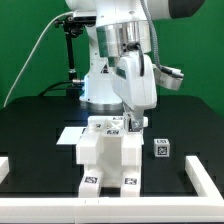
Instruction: Assemble chair
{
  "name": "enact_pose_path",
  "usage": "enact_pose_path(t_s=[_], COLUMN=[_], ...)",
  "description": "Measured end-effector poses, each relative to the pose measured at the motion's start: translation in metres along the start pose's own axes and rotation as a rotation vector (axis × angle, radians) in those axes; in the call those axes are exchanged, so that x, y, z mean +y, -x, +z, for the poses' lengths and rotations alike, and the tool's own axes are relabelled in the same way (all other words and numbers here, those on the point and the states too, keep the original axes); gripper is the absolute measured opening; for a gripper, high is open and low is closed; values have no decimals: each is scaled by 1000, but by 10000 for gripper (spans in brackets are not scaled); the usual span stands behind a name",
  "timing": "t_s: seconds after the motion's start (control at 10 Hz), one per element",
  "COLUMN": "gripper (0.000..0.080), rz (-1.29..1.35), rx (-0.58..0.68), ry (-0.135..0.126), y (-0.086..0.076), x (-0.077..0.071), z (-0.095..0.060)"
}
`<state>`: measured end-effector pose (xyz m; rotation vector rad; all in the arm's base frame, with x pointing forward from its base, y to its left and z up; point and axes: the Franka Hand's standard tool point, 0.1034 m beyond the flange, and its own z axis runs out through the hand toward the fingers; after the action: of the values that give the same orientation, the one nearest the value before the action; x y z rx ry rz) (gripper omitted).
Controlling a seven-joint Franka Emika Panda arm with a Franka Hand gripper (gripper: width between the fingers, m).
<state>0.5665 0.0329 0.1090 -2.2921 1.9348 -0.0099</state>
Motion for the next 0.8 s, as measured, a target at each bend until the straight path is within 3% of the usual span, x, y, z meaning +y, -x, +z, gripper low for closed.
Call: enact_pose_path(t_s=[0.1, 0.2, 0.3, 0.5, 0.6, 0.8], gripper=[436, 593, 632, 646, 649, 649], rz=[-33, -239, -466, -728, -731, -886], rx=[2, 3, -13, -38, -2, -1], ry=[2, 8, 19, 33, 0, 8], y=[0, -2, -2, 2, 0, -3], x=[0, 0, -1, 3, 3, 5], z=[0, 0, -3, -3, -7, -6])
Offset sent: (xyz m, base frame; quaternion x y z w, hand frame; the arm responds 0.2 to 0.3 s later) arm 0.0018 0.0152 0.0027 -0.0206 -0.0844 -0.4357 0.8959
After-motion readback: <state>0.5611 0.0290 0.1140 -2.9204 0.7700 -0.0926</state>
